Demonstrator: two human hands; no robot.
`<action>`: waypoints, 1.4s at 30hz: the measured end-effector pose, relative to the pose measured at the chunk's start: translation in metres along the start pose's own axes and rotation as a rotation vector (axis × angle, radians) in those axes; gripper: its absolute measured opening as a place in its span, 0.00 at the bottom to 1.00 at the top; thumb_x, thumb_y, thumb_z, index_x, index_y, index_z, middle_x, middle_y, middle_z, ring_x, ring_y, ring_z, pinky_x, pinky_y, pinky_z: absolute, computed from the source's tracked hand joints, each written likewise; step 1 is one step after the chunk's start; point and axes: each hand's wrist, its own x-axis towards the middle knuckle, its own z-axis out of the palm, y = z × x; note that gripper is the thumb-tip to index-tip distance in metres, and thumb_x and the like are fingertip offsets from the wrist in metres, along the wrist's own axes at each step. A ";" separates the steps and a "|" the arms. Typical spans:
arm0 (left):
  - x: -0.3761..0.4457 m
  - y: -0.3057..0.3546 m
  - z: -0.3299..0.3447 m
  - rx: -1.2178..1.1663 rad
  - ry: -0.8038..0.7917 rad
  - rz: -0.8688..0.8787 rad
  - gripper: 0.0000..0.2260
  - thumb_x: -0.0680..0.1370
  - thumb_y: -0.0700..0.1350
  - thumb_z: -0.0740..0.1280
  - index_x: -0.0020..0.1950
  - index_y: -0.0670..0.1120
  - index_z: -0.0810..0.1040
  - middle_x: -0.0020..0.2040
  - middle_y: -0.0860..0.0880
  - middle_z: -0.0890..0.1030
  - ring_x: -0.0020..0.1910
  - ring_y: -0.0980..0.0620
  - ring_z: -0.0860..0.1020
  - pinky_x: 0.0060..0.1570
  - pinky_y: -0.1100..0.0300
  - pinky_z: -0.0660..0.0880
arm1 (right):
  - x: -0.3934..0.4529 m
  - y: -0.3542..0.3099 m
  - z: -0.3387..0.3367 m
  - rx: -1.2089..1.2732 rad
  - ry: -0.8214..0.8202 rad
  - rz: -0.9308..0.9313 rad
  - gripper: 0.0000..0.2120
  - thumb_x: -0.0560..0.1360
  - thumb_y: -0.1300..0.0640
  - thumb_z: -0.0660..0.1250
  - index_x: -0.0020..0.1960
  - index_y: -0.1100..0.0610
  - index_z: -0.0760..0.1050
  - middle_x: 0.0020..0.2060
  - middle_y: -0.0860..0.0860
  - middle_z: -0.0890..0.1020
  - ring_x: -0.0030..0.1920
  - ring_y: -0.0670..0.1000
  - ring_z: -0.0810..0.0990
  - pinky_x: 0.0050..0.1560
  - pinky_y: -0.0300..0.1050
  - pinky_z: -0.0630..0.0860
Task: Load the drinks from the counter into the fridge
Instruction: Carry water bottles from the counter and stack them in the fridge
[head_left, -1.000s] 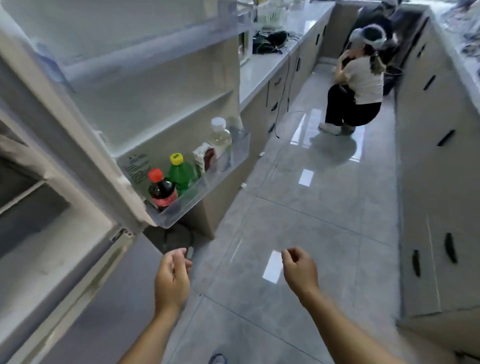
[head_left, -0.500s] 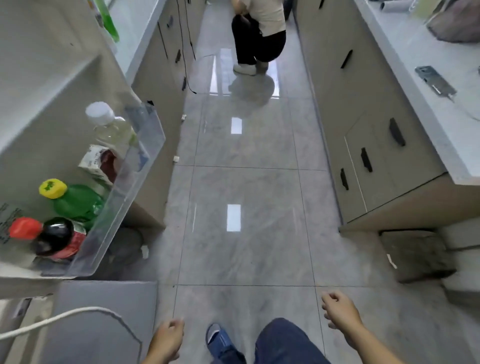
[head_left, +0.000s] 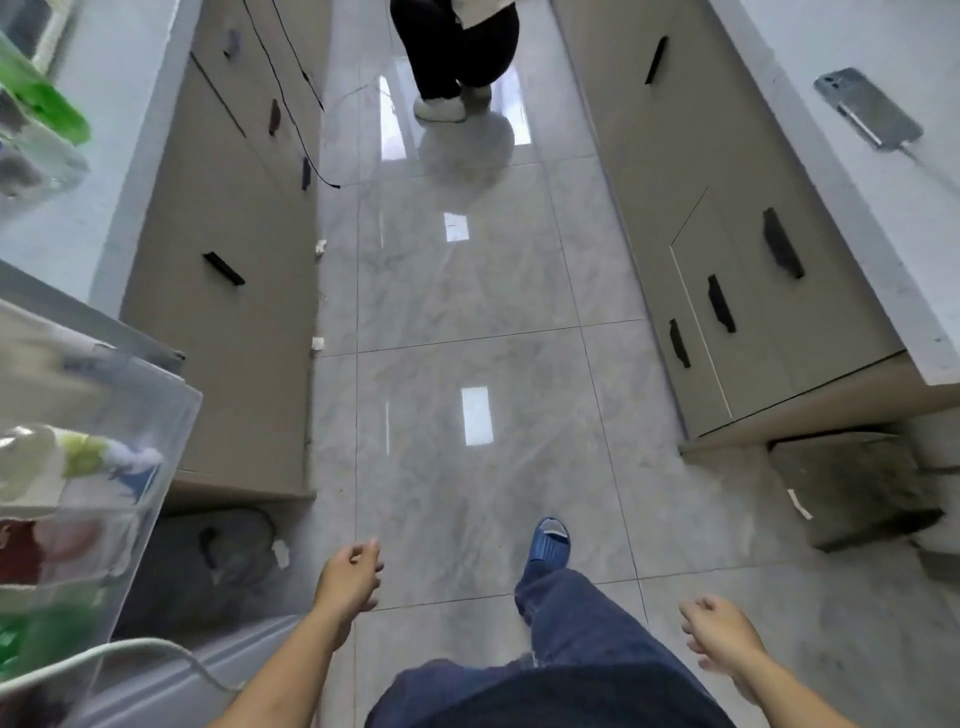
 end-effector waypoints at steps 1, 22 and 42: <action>0.000 0.011 0.002 -0.002 0.018 -0.011 0.12 0.82 0.52 0.62 0.52 0.44 0.77 0.48 0.46 0.82 0.40 0.48 0.79 0.38 0.56 0.77 | 0.006 -0.021 -0.008 -0.028 -0.008 -0.021 0.09 0.79 0.55 0.61 0.41 0.57 0.73 0.34 0.56 0.78 0.34 0.55 0.73 0.37 0.44 0.72; 0.115 0.201 0.017 -0.309 0.153 -0.319 0.12 0.84 0.48 0.60 0.55 0.41 0.76 0.51 0.42 0.80 0.51 0.42 0.77 0.55 0.46 0.76 | 0.094 -0.515 0.002 -0.290 -0.150 -0.457 0.07 0.79 0.52 0.63 0.48 0.55 0.76 0.41 0.54 0.82 0.36 0.52 0.77 0.37 0.45 0.74; 0.222 0.412 -0.069 -0.641 0.427 -0.355 0.15 0.82 0.52 0.61 0.57 0.41 0.78 0.42 0.47 0.77 0.39 0.48 0.75 0.35 0.59 0.74 | 0.142 -0.869 0.116 -0.825 -0.354 -0.569 0.09 0.79 0.55 0.65 0.49 0.62 0.77 0.34 0.54 0.77 0.32 0.53 0.72 0.31 0.42 0.67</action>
